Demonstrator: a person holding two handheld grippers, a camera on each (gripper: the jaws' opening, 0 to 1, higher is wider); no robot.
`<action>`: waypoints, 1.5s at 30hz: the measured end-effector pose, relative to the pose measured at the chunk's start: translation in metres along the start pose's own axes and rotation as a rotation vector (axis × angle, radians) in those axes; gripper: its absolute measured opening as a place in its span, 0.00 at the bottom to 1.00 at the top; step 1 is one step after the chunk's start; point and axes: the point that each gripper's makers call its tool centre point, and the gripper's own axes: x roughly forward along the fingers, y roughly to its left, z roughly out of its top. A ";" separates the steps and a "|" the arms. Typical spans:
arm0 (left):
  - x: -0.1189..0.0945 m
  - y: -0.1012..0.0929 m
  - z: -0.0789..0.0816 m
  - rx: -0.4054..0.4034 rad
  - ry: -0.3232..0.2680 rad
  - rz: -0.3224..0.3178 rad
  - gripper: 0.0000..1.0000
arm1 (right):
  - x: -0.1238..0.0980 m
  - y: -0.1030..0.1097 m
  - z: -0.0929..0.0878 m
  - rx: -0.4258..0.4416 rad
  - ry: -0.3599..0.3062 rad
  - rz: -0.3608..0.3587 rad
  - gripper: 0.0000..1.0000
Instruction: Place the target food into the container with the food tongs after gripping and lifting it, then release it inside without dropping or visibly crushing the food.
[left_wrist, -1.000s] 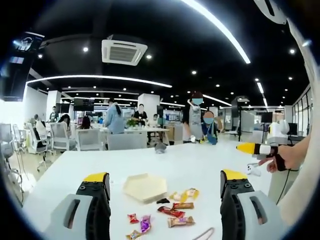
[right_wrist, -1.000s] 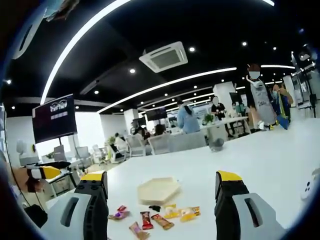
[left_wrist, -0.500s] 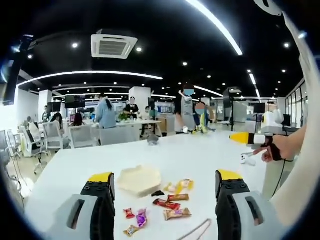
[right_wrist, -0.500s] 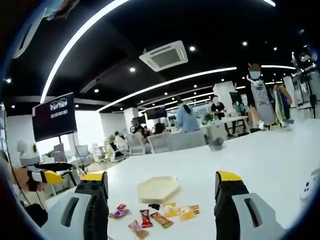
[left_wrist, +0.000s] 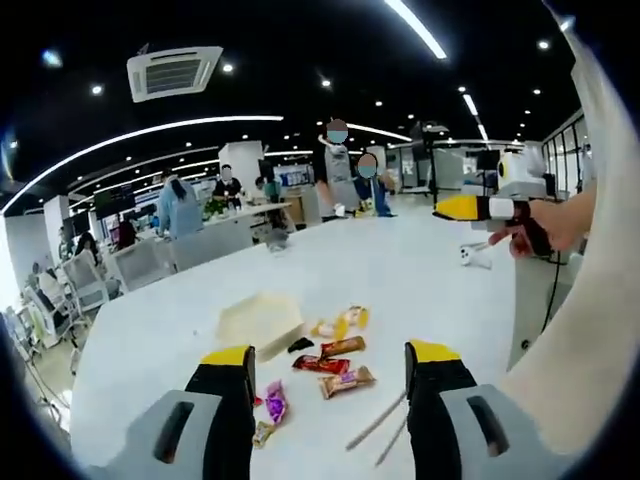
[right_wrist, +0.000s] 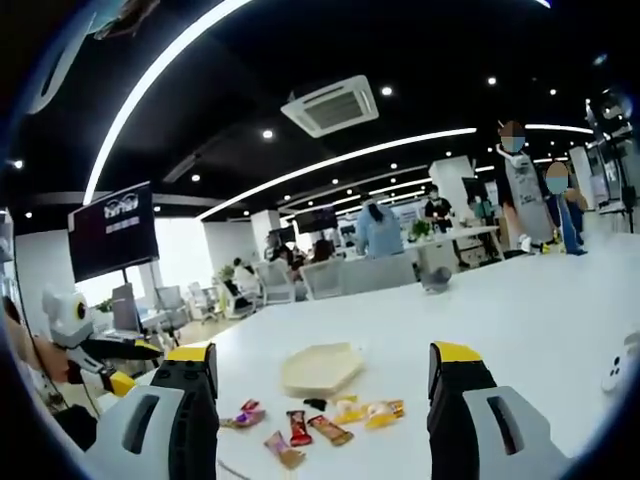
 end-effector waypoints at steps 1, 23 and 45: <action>0.001 -0.002 -0.003 0.001 0.008 -0.003 0.57 | -0.001 0.000 -0.001 0.000 0.002 0.000 0.88; 0.016 -0.044 -0.081 0.072 0.195 -0.161 0.49 | -0.010 0.013 0.000 -0.012 0.023 0.027 0.87; 0.032 -0.070 -0.126 0.057 0.276 -0.253 0.48 | -0.027 0.006 0.007 -0.033 0.018 -0.016 0.86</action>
